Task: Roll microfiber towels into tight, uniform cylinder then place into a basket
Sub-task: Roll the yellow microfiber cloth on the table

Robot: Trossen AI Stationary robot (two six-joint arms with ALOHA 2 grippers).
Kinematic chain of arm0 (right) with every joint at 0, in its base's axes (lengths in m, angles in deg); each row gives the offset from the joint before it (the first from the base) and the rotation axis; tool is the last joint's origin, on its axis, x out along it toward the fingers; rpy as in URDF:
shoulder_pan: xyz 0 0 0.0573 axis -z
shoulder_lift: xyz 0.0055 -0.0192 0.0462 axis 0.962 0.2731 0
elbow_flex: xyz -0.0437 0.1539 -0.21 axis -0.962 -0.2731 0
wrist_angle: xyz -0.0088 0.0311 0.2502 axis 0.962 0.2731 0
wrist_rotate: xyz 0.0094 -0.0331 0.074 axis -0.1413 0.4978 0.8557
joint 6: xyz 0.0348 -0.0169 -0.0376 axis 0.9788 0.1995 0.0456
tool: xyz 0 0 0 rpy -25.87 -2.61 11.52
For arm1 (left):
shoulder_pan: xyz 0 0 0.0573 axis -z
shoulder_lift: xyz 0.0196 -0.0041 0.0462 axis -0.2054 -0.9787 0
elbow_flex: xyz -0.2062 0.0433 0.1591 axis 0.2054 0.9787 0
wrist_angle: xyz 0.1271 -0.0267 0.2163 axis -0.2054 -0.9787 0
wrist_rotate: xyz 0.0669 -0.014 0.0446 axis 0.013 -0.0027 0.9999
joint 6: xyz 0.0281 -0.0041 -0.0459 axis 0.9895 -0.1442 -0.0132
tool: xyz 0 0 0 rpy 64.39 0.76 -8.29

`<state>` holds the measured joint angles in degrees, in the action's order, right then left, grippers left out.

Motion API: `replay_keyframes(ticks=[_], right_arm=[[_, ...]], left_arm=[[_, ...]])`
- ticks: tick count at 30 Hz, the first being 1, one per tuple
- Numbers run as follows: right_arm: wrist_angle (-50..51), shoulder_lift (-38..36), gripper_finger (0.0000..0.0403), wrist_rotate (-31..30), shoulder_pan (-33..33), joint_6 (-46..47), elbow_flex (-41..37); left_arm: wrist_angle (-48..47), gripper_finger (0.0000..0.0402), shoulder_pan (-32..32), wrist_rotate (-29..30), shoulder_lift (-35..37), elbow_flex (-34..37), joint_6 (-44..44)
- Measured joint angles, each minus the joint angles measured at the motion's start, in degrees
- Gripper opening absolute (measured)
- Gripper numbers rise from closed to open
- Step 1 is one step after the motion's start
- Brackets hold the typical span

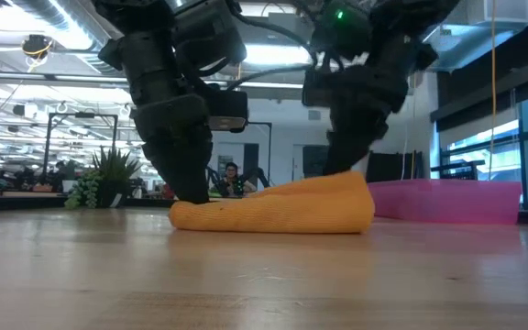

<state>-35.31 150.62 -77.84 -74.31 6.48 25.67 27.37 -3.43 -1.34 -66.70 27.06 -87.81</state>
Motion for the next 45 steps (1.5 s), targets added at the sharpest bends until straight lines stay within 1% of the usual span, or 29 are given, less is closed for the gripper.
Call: replay_keyframes(ticks=[4, 8, 13, 16, 19, 23, 25, 31, 34, 36, 40, 45], right_arm=[[2.6, -4.0, 0.0129, -4.6, -1.6, -0.1, 0.1], [2.2, -5.9, 0.0129, -5.5, -6.4, -2.1, 0.1], [-1.6, -4.3, 0.0129, -7.3, -12.4, -3.4, 0.2], [-5.2, -1.4, 0.0129, -8.8, -14.0, -5.8, 0.1], [-7.7, 1.5, 0.0129, -10.0, -13.9, -7.9, 0.1], [-8.8, 3.7, 0.0129, -15.1, -12.4, -10.9, 0.1], [-8.8, 4.2, 0.0129, -16.1, -11.4, -10.9, 0.1], [-8.7, 6.6, 0.0129, -16.0, -8.7, -10.7, 0.1], [-9.2, 8.5, 0.0129, -13.6, -7.9, -10.6, 0.1], [-9.6, 9.3, 0.0129, -13.1, -7.7, -10.5, 0.2], [-9.7, 9.8, 0.0129, -13.0, -7.7, -10.5, 0.3], [-9.5, 9.8, 0.0129, -12.8, -7.7, -10.4, 0.3]], left_arm=[[0.0, 0.0000, 0.0, -0.1, 0.0, 0.0, 0.0], [0.0, 0.0000, 0.0, 0.0, 0.0, 0.0, 0.0], [0.0, 0.0000, -0.4, -0.1, 0.0, 0.0, 0.0], [0.0, 0.0000, -0.6, -0.2, 0.0, 0.0, -0.1], [0.0, 0.0000, -0.6, -0.2, 0.0, 0.0, -0.1], [0.0, 0.0000, -0.6, -0.1, 0.0, 0.0, -0.2], [0.0, 0.0000, -0.6, -0.2, 0.0, 0.0, -0.2], [0.0, 0.0000, -0.6, -0.2, 0.0, 0.0, -0.2], [0.0, 0.0000, -0.6, -0.2, 0.0, 0.0, -0.2], [0.0, 0.0000, -0.6, -0.2, 0.0, 0.0, -0.2], [0.0, 0.0000, -0.4, -0.2, 0.0, 0.0, -0.2], [0.4, 0.0006, -0.1, 1.4, 0.0, 0.1, -0.2]])
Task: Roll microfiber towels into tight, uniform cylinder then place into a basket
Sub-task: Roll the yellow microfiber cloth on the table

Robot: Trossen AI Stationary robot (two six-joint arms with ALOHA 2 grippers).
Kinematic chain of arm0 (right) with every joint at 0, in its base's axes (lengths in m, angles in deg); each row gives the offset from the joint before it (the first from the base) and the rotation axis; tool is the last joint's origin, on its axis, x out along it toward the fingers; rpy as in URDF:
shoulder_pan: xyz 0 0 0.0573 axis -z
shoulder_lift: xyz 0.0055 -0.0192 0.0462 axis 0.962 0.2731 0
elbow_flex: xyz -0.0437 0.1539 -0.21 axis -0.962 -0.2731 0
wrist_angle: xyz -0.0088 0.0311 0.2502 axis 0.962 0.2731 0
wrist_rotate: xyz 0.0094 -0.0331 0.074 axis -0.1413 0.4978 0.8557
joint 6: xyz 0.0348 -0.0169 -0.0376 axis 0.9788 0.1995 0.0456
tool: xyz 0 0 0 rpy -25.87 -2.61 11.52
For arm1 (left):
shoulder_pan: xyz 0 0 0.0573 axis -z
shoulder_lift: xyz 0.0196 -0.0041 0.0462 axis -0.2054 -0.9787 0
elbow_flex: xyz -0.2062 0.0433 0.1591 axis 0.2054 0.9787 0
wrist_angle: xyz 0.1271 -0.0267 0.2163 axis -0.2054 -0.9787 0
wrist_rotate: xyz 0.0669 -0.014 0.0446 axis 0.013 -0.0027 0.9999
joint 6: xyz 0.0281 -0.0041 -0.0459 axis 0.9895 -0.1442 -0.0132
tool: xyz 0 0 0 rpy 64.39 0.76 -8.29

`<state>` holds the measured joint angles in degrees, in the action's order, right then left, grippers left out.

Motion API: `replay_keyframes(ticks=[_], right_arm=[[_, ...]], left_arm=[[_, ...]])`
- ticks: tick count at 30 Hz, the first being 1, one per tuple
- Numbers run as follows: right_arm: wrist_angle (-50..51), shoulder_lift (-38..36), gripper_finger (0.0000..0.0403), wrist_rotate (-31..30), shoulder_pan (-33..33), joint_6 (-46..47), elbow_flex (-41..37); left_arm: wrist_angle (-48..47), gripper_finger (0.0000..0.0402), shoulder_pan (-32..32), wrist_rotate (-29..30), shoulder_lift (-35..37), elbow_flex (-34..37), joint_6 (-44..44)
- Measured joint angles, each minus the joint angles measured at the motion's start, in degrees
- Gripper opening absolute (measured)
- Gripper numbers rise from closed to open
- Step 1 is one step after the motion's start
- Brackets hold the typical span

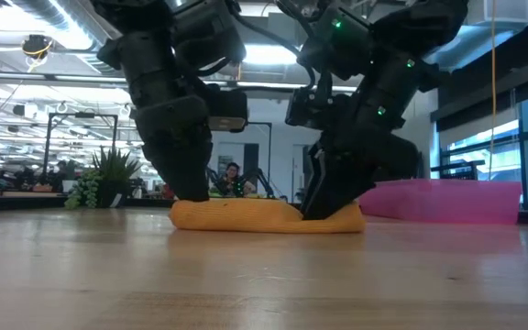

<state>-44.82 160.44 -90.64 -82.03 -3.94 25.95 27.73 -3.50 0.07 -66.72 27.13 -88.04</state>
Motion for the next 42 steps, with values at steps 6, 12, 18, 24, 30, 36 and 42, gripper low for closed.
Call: replay_keyframes(ticks=[6, 12, 18, 24, 30, 36, 42], right_arm=[[-0.2, 0.0, 0.0129, 0.2, 0.0, 0.0, -0.1], [-0.6, 0.2, 0.0129, 0.3, 0.0, 0.0, -0.1], [-0.4, 0.2, 0.0129, 0.4, 0.0, 0.2, -0.1], [-0.3, 0.2, 0.0129, 0.7, 0.1, 1.3, -0.1], [-0.3, 0.2, 0.0129, 0.9, 0.1, 1.5, -0.1], [-0.2, 0.2, 0.0129, 1.2, 0.1, 1.6, -0.1], [-0.1, 0.2, 0.0129, 1.3, 0.1, 1.6, -0.2]], left_arm=[[0.0, 0.0056, -0.1, 0.0, 0.0, 0.0, -0.1], [-3.8, 0.0085, -1.8, 1.1, 2.1, -0.9, 2.5], [-10.4, 0.0081, -1.4, 4.8, 8.7, -3.2, 4.9], [-8.3, 0.0083, 1.5, 5.9, 11.6, -3.3, 12.0], [-2.3, 0.0084, 3.2, 3.2, 8.0, -2.4, 18.1], [-0.9, 0.0084, 2.0, 4.3, 4.8, -1.0, 18.3], [-0.4, 0.0084, 0.5, 4.6, 2.4, 0.0, 18.1]])
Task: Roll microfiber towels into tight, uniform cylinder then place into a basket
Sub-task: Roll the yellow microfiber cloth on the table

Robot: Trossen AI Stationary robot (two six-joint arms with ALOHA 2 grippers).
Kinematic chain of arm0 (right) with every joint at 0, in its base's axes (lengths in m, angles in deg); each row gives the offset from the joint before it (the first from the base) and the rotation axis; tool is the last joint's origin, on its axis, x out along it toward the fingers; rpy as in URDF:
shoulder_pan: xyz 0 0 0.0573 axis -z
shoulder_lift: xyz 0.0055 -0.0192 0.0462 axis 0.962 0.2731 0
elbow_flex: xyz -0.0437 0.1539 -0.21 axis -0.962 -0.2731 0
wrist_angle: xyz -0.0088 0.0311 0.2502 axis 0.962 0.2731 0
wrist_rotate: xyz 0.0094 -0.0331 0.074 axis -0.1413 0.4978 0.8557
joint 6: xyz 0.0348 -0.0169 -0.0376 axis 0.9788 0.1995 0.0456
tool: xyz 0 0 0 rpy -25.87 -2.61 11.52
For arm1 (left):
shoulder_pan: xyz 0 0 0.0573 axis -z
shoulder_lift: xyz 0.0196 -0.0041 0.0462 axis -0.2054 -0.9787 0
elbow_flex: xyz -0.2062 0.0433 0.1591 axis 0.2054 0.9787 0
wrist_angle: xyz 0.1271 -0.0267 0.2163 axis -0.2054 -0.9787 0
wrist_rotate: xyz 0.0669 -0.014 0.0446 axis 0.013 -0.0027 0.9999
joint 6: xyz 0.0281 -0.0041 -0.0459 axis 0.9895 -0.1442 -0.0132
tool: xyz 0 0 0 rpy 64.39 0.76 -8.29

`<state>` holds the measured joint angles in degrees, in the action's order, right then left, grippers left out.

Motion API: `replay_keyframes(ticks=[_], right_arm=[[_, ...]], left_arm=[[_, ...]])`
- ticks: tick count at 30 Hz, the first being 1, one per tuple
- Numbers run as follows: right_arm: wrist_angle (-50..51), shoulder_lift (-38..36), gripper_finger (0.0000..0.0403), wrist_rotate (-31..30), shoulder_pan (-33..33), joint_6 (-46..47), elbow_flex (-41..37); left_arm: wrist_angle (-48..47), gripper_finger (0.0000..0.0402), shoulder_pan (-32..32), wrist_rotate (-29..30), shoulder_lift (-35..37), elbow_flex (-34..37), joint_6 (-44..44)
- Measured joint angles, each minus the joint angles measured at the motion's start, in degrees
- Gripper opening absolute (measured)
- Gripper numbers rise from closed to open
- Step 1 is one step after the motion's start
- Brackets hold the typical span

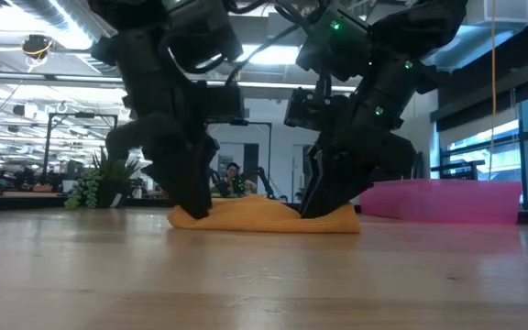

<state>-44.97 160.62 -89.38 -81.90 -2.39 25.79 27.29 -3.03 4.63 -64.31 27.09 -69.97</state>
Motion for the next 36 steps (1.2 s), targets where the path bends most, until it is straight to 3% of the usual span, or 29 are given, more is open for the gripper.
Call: replay_keyframes(ticks=[12, 20, 27, 33, 36], right_arm=[[3.8, -3.6, 0.0129, 0.0, -0.5, -0.1, -0.4], [8.2, -8.0, 0.0129, -1.6, -5.9, -3.2, -0.3], [4.7, -8.1, 0.0129, -10.3, -10.2, -6.1, -0.2], [4.4, -8.1, 0.0129, -10.3, -10.4, -2.2, -0.1], [4.4, -8.1, 0.0130, -6.1, -10.3, -2.8, -0.1]], left_arm=[[0.1, 0.0084, -0.2, -1.0, -2.4, 0.0, 0.2], [0.1, 0.0084, -0.4, -1.6, -2.5, 0.1, 0.2], [0.1, 0.0084, -0.4, -1.7, -2.5, 0.1, 0.2], [0.1, 0.0084, -0.4, -1.7, -2.5, 0.1, 0.2], [0.1, 0.0084, -0.4, -1.7, -2.5, 0.2, 0.2]])
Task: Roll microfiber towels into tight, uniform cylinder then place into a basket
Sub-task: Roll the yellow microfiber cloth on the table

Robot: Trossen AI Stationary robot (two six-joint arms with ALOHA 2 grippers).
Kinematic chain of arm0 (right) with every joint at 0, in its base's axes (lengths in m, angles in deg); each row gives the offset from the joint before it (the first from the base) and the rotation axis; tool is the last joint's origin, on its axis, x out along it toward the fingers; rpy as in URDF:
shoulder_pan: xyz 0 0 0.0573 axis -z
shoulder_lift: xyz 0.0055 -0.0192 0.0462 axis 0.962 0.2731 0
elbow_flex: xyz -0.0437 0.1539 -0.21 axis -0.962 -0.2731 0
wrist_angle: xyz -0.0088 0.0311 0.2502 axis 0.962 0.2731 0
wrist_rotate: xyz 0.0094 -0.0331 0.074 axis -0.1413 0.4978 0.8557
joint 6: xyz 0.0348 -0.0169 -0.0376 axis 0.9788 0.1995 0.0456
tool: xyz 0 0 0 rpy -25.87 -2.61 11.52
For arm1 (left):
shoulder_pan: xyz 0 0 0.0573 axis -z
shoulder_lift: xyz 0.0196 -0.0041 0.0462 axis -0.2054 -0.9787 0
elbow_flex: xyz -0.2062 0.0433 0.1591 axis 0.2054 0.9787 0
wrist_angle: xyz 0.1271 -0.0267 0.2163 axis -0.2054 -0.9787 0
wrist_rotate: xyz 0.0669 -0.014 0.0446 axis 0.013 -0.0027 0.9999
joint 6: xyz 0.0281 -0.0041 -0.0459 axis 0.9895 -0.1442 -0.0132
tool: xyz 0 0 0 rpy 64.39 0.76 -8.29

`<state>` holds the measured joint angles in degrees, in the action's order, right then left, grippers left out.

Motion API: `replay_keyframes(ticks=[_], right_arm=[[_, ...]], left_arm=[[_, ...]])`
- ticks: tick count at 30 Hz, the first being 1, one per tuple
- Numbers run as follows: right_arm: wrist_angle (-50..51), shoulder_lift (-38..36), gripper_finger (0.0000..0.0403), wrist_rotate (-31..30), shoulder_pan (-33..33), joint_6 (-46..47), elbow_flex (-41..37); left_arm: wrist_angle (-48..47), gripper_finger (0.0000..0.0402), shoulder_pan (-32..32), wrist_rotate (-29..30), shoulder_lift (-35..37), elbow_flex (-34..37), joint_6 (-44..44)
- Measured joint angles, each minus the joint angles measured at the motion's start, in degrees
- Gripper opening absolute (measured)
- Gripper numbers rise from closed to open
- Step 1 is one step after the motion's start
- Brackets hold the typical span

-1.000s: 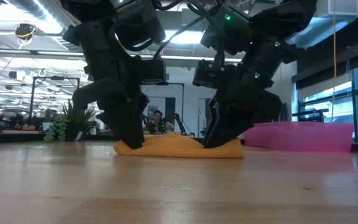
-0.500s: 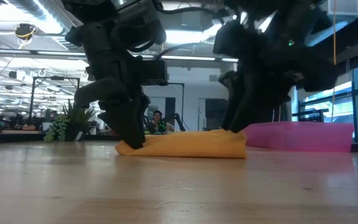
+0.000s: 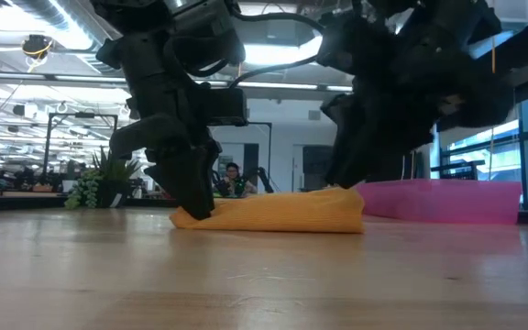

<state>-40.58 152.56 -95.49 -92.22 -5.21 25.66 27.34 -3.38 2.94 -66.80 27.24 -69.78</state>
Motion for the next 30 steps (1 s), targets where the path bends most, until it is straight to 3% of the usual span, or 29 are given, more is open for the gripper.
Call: replay_keyframes(ticks=[6, 12, 18, 30], right_arm=[[0.7, 0.0, 0.0135, 3.1, 0.0, -2.1, 0.0], [0.9, 2.4, 0.0181, 2.8, 0.0, -5.9, 0.1], [0.8, 3.1, 0.0213, -2.7, 0.0, -8.2, 0.1], [1.3, 4.1, 0.0215, -5.6, 0.9, -5.8, 0.2]], left_arm=[[0.0, 0.0084, 0.0, 0.0, 0.0, 0.0, 0.0], [0.0, 0.0084, 0.0, 0.0, 0.0, 0.0, -0.1], [0.0, 0.0084, 0.0, -0.2, 0.0, 0.0, -0.2], [0.1, 0.0084, -0.3, -0.6, 0.0, 0.1, 0.0]])
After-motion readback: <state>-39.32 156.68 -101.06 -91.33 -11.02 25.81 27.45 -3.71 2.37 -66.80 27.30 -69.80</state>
